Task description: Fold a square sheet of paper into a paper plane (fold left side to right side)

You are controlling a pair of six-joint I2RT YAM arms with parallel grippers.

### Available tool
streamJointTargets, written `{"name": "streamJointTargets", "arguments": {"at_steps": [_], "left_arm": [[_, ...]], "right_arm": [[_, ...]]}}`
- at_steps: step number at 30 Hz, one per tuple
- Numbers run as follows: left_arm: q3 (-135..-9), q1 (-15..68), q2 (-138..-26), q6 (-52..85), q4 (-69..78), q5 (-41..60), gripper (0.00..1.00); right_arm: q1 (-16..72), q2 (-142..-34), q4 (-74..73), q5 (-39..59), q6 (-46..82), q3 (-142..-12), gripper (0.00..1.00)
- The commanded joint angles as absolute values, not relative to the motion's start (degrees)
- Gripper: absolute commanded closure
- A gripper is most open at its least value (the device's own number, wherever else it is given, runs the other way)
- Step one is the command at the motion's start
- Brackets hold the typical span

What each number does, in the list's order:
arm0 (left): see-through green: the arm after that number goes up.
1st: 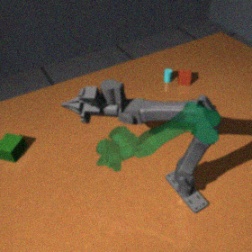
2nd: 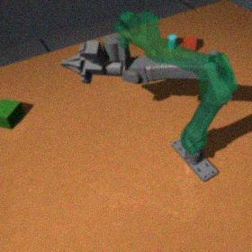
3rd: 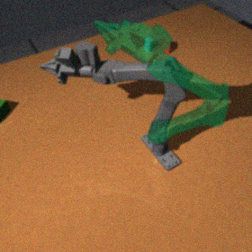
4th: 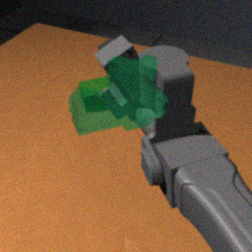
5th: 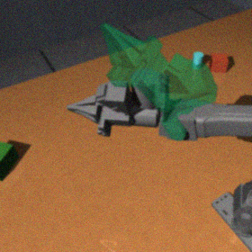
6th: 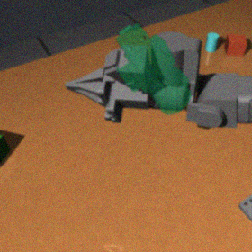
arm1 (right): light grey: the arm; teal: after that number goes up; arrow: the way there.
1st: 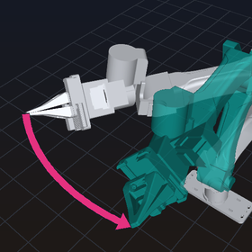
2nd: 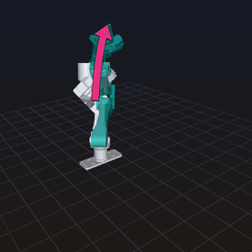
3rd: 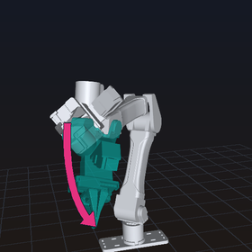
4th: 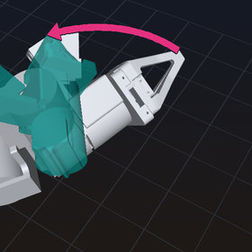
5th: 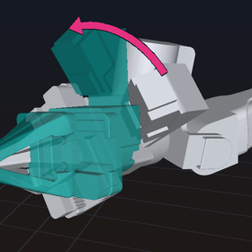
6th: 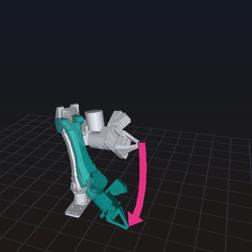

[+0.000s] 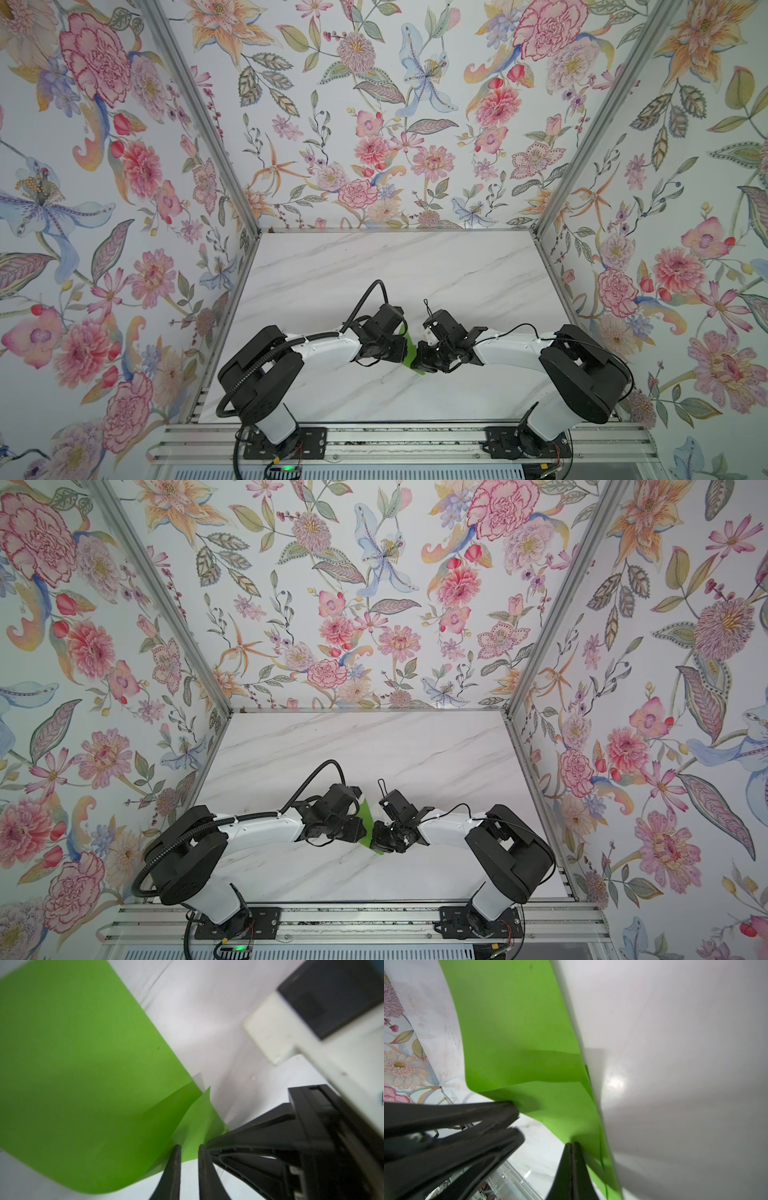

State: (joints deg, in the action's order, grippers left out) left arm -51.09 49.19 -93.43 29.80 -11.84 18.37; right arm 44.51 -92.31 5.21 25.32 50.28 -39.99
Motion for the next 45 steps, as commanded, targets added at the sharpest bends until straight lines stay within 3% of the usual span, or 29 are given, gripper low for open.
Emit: {"name": "streamJointTargets", "arguments": {"at_steps": [1, 22, 45], "left_arm": [[-55.02, 49.57, -94.49, 19.06, -23.46, 18.21, 0.81], [-55.25, 47.71, -100.52, 20.14, -24.03, 18.07, 0.93], [-41.00, 29.19, -90.04, 19.40, -21.06, 19.08, 0.97]], "right_arm": [[43.50, -95.44, 12.60, 24.34, 45.55, -39.30, 1.00], [42.32, -96.72, 13.27, 23.99, 45.62, -39.21, 1.00], [42.13, -93.93, 12.71, 23.98, 47.72, -36.87, 1.00]]}}
